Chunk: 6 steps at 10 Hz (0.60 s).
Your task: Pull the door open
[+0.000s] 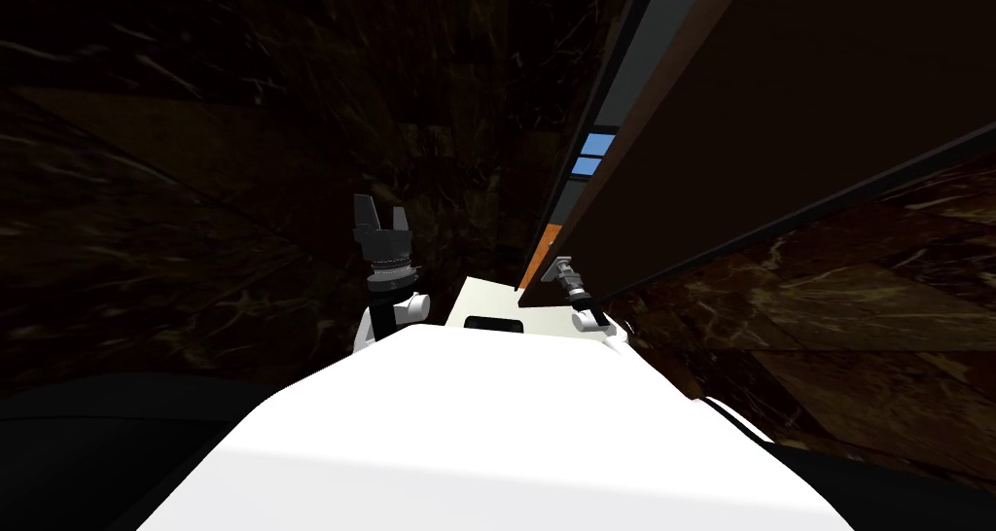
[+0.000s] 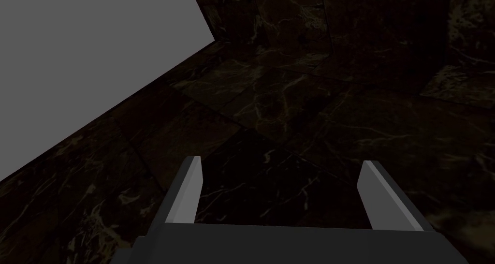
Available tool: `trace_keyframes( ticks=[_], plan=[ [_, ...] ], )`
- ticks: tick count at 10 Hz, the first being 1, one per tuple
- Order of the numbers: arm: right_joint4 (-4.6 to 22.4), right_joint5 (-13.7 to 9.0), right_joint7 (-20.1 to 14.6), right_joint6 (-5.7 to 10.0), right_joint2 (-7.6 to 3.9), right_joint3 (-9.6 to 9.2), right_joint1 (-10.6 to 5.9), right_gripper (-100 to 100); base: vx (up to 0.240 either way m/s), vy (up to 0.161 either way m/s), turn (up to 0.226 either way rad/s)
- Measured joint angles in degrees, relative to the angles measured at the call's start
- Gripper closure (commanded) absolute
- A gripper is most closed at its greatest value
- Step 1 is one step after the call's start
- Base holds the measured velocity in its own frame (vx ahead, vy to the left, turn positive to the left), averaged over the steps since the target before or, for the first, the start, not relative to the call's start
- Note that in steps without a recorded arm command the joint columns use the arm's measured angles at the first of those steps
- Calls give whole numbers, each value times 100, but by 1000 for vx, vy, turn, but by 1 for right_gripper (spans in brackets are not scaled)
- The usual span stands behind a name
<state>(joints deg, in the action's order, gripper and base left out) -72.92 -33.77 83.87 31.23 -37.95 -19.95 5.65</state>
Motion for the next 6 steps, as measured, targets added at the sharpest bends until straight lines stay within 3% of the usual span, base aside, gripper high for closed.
trace_keyframes(
  ticks=[3,6],
  plan=[
    [7,0,-2,-8,3,-8,13,100,-12,-6,19],
    [51,-51,-305,-22,37,29,-13,100,-33,-30,65]
  ],
)
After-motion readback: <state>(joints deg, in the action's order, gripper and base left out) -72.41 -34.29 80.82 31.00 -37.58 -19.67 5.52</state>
